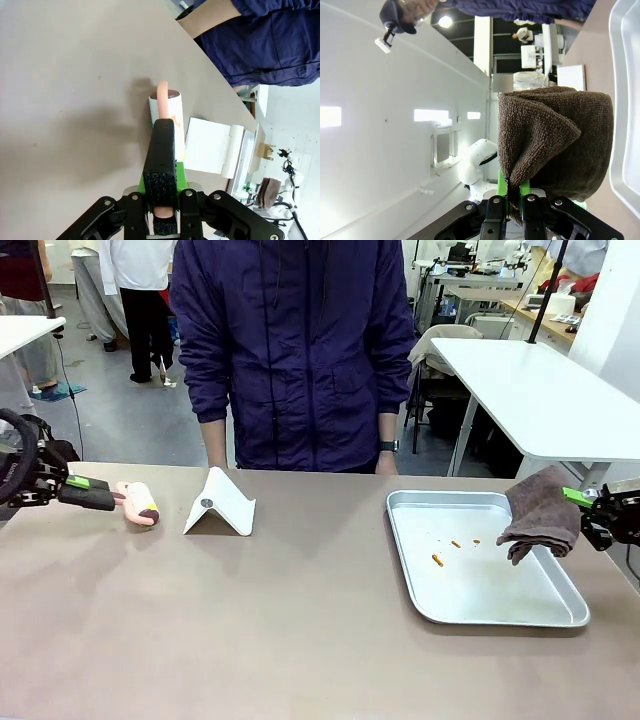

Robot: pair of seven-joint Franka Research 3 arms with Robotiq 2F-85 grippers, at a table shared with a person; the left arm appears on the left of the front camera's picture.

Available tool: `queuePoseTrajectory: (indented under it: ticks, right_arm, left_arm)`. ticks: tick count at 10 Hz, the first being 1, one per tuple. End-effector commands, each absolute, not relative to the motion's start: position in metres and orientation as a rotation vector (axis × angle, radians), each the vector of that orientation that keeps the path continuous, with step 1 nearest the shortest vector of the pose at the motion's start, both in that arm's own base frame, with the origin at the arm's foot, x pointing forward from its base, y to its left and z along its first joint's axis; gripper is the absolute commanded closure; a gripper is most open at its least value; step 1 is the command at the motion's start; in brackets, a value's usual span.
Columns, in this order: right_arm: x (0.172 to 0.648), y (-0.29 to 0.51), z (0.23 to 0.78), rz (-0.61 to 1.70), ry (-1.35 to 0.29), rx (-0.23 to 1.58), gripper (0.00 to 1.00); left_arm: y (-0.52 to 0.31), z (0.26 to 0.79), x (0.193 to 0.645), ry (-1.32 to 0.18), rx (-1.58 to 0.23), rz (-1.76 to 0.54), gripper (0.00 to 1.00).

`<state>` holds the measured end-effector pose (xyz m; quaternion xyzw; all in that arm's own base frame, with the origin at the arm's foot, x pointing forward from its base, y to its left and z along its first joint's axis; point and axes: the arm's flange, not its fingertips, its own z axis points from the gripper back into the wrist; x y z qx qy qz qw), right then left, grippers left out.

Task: Clean the surface of the table.
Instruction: If a person points to the right, clean the right side of the table with your right hand, and if they point to the left, clean the left side with your left hand.

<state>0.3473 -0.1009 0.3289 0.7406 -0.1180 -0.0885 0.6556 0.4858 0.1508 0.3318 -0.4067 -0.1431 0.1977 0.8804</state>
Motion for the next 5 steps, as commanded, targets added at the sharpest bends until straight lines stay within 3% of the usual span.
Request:
queuePoseTrajectory:
  ticks: [1, 5]
  right_arm:
    - [0.345, -0.101, 0.332, -0.186, -0.261, 1.685, 1.00]
    - [0.345, -0.101, 0.332, -0.186, -0.261, 1.685, 1.00]
  left_arm:
    - [0.131, 0.303, 0.483, -0.207, -0.794, 0.393, 0.78]
    - [0.131, 0.318, 0.475, -0.223, -0.874, 0.358, 0.78]
